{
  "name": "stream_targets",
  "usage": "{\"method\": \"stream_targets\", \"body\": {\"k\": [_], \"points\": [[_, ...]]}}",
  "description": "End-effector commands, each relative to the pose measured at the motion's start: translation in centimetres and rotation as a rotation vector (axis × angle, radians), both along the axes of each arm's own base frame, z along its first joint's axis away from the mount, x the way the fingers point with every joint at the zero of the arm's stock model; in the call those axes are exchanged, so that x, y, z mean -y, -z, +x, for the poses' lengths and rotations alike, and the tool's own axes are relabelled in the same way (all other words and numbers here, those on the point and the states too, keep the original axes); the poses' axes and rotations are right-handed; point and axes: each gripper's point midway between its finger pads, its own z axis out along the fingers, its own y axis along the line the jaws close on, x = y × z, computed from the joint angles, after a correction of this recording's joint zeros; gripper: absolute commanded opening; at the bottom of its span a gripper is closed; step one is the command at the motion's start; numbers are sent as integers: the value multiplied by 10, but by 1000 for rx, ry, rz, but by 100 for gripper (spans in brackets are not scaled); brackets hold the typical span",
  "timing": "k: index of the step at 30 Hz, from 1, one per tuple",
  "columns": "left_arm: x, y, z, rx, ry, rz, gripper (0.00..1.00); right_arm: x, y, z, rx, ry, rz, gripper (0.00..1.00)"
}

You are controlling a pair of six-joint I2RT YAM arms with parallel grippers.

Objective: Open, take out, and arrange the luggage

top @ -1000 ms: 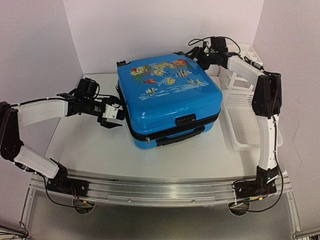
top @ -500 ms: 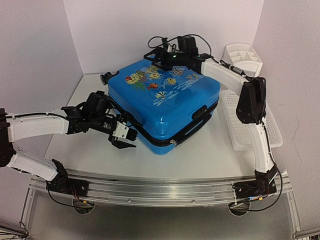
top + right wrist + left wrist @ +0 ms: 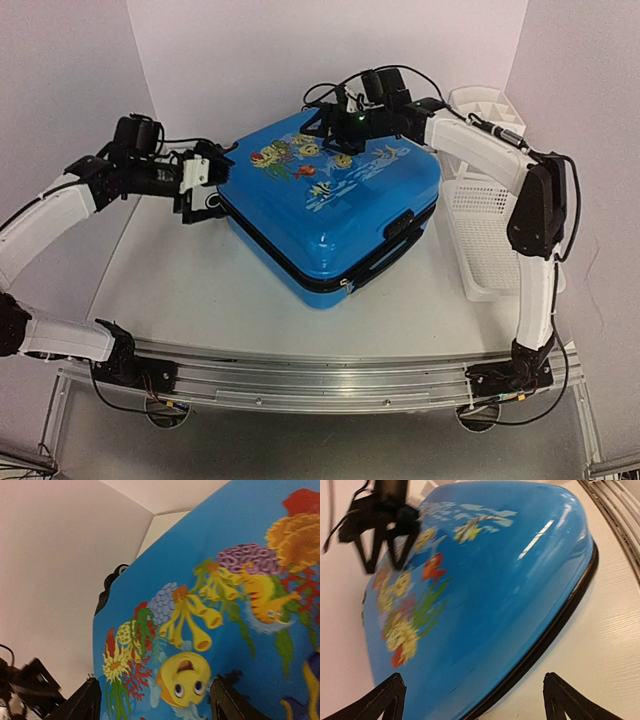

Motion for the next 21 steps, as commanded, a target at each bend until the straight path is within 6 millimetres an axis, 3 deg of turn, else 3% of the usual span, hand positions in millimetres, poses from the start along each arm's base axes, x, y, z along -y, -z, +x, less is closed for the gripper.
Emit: {"method": "stream_targets", "body": {"k": [1,5,7,8,16,21], "points": [[-43,-20,24,-55,18,72,99,42,-49,-31,85,86,-91,69],[-81,-22,87,-40,-32,189,100,76,-53,-50,105,147,-161,70],[-91,-24,112,-28,-23,251,100,93,-51,-61,102,168,-195,70],[-94,-15,124,-38,-9,289,100,99,-49,-65,99,181,-211,70],[-99,12,165,-14,131,442,100,168,-14,-97,15,364,-365,71],[-84,18,192,29,144,433,100,204,14,-120,-71,457,-449,72]]}}
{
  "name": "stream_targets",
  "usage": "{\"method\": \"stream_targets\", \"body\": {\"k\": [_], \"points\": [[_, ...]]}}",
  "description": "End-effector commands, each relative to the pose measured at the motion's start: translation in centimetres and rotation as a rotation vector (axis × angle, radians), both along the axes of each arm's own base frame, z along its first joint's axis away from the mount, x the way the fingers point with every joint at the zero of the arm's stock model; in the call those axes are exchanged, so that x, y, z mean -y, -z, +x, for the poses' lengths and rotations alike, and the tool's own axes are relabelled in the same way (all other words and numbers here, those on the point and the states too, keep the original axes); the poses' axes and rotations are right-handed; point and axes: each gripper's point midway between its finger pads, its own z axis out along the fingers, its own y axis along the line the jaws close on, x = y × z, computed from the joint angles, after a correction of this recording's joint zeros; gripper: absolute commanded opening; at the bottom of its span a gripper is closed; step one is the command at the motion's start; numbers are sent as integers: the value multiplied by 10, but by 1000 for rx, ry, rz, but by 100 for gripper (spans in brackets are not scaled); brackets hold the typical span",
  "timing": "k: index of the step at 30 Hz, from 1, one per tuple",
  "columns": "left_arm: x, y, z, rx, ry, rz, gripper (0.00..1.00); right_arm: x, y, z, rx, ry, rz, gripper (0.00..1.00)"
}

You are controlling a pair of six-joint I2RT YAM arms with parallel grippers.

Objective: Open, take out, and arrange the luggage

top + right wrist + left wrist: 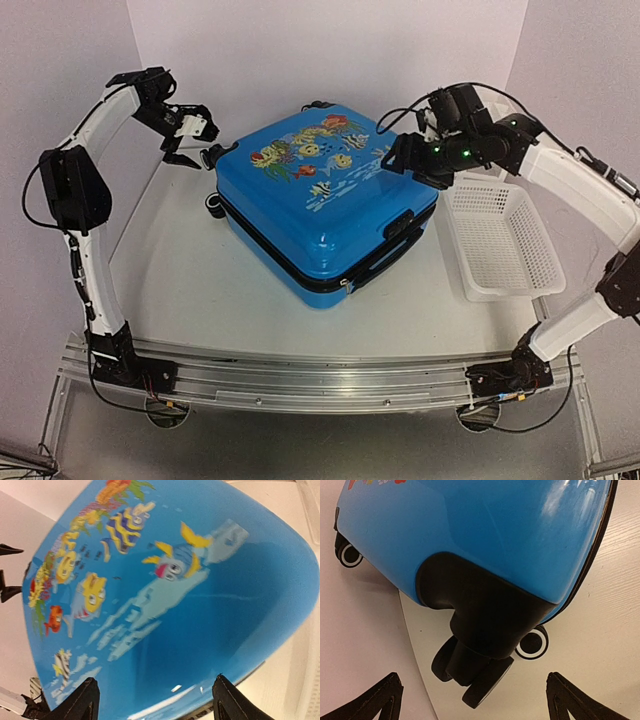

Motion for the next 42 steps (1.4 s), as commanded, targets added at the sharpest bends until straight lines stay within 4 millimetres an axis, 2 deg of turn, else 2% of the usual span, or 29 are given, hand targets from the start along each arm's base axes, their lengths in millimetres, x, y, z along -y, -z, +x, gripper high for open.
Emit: {"method": "stream_targets", "body": {"k": [1,4,9,14,17,20,22,24,26,30,33,35,39,42], "points": [[13,-4,1,38,85,29,100,44,19,-21,-61,149,-83,73],[21,15,-4,13,125,60,100,64,27,-32,-79,224,-83,73],[17,40,5,-31,125,110,95,100,42,-50,-91,362,-82,73],[19,50,-2,-44,163,146,79,106,66,-55,-136,372,-121,74],[21,59,-13,-72,193,177,69,101,78,-49,-166,355,-149,75],[24,61,-23,-105,203,196,57,91,82,-37,-169,327,-139,75],[23,59,-29,-124,199,201,46,85,82,-30,-161,314,-112,75],[23,55,-36,-142,190,201,28,77,84,-23,-148,302,-70,75],[22,51,-43,-153,176,193,19,70,86,-17,-138,289,-35,75],[19,49,-60,-180,142,180,8,52,88,1,-133,242,-16,74],[18,45,-66,-203,39,152,1,35,85,20,-121,193,-10,74],[15,47,-70,-246,-54,142,0,28,88,32,-125,166,-13,74],[9,45,-91,-347,-221,115,0,11,74,51,-93,88,2,73],[8,40,-105,-392,-350,61,0,5,59,45,-52,-1,5,70]]}}
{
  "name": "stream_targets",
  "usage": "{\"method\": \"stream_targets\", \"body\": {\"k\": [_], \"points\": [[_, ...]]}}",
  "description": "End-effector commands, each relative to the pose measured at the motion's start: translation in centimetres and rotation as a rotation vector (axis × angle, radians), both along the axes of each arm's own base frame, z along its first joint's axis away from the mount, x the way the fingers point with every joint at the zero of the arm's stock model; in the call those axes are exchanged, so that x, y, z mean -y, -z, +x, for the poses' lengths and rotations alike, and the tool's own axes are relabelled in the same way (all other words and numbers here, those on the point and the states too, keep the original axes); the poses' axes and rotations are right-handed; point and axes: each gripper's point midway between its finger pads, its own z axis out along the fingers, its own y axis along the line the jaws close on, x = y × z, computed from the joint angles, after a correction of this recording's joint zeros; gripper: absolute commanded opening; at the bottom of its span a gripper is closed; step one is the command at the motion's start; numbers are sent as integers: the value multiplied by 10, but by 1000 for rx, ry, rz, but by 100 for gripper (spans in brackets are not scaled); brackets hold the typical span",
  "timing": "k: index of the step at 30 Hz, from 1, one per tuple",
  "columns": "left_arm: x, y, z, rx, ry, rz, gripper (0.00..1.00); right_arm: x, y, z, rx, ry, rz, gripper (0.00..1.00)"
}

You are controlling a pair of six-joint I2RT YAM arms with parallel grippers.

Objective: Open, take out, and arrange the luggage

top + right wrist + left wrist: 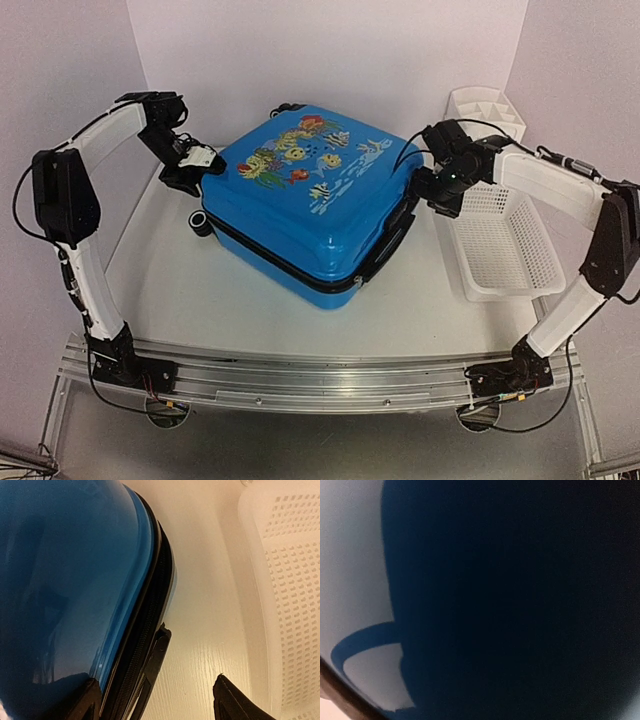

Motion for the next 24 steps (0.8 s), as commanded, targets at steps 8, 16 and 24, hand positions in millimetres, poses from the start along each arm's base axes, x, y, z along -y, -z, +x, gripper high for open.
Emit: {"method": "stream_targets", "body": {"k": [8,16,24], "points": [[12,-31,-56,-141,-420,-181,0,-64,-56,-94,234,-704,258,65],[13,-42,-60,-167,-468,-204,0,-96,-30,-161,435,-1120,407,51],[11,-42,-65,-151,-452,-191,0,-110,1,-153,517,-1256,300,47]]}}
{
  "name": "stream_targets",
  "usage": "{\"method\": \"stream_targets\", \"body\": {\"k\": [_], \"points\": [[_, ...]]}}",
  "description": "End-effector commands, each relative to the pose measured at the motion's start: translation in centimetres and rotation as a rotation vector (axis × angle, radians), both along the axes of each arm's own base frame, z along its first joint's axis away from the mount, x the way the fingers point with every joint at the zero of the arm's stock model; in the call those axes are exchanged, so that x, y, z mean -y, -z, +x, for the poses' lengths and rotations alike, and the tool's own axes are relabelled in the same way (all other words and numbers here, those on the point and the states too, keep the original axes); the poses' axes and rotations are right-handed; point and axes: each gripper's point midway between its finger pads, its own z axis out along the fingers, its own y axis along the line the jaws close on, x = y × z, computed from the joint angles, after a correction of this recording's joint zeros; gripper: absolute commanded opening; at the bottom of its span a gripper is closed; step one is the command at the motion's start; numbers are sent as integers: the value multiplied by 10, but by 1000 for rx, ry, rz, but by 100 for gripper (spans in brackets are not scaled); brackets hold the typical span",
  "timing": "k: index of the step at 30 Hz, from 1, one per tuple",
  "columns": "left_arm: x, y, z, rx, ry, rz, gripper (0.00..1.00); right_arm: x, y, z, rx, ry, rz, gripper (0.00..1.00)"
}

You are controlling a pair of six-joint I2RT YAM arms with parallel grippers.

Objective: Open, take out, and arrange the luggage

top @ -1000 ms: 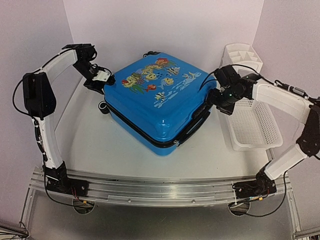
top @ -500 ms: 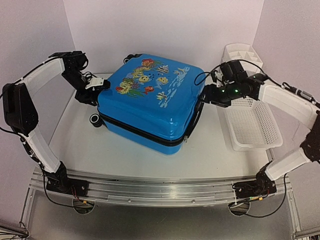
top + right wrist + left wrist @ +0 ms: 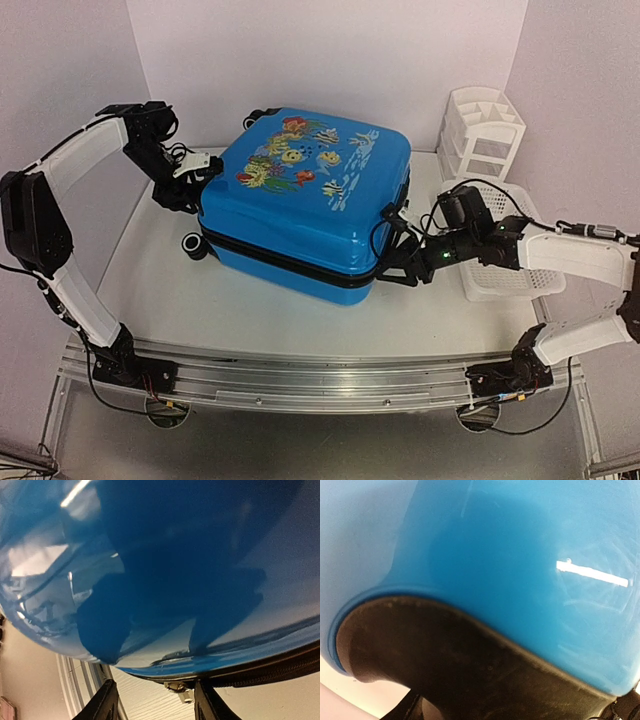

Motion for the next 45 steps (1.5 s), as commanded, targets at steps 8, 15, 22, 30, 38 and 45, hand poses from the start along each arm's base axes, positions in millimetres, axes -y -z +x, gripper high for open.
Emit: {"method": "stream_targets", "body": {"k": [8,15,22,30,38,45], "points": [[13,-31,3,36,-72,-114,0,2,5,5,196,-44,29,41],[14,-33,6,43,-67,-119,0,12,28,9,189,3,-58,38],[13,-34,5,47,-65,-116,0,-2,16,20,246,-25,-37,41],[15,-33,9,49,-62,-125,0,-17,8,24,265,-34,2,42],[21,-38,9,37,-76,-154,0,-23,22,24,224,-25,-35,27],[28,-42,-2,-17,-142,-197,0,-35,22,15,224,-49,-40,5]]}}
